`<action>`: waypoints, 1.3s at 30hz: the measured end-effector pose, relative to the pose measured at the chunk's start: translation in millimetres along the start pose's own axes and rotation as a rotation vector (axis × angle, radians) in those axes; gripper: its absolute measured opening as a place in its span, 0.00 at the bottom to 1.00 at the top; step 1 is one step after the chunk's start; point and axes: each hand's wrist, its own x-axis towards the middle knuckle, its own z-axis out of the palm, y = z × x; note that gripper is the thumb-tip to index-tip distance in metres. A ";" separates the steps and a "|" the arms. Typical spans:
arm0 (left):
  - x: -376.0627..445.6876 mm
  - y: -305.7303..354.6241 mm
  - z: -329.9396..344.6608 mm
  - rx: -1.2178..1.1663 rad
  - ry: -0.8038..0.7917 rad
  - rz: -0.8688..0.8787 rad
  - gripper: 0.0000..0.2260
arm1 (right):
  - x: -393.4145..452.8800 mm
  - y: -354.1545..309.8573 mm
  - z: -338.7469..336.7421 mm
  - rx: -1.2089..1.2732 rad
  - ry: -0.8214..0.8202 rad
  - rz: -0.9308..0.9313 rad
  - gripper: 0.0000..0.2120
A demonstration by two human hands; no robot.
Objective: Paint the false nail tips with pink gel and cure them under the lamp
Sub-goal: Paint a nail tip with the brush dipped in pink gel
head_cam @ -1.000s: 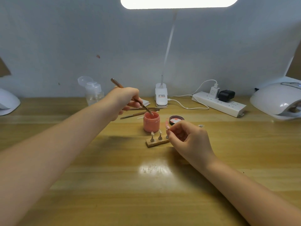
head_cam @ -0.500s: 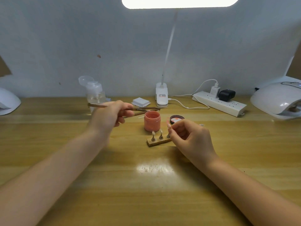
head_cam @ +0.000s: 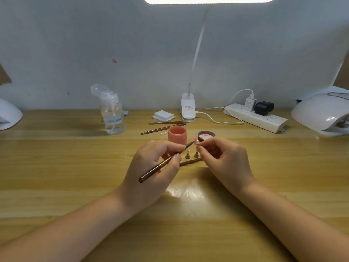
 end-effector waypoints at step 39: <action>-2.7 3.8 2.5 -0.280 0.070 -0.170 0.08 | -1.4 0.1 -0.7 0.028 -0.039 -0.021 0.04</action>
